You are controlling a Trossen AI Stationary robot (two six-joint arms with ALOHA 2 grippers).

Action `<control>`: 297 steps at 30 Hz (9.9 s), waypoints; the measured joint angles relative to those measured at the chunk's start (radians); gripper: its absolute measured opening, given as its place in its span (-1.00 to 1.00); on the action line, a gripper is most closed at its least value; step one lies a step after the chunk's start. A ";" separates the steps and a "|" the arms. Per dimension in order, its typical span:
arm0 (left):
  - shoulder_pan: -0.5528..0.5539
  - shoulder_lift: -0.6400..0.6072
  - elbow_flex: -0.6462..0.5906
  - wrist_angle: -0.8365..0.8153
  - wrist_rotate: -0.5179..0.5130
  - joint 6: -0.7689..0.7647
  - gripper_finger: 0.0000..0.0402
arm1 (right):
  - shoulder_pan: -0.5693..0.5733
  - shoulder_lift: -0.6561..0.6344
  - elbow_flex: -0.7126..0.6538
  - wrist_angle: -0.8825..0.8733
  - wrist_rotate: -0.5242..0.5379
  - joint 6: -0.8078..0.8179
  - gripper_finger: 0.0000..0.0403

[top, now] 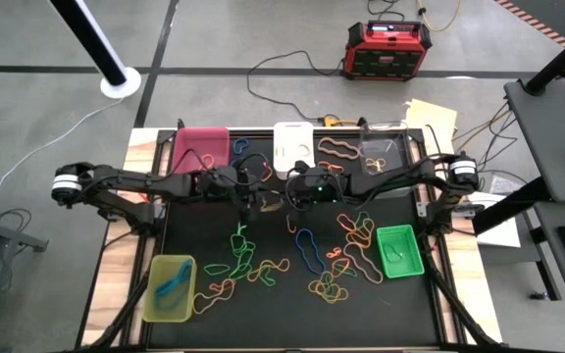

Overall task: Sort rubber bands into baskets
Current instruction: Put the yellow rubber band into the transparent bin, then put the orange rubber band into the pink bin

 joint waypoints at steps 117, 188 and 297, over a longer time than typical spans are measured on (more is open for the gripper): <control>0.000 -0.032 0.000 -0.073 -0.029 0.030 -0.15 | -0.262 0.056 0.067 -0.844 0.211 0.287 -0.32; -0.008 0.275 0.000 0.404 0.193 0.027 -0.15 | -0.032 -0.193 -0.010 -0.442 -0.318 0.060 -0.95; 0.419 -0.162 0.000 -0.791 -0.398 -0.302 -0.84 | -0.085 -0.157 0.129 -0.947 0.090 0.202 -0.13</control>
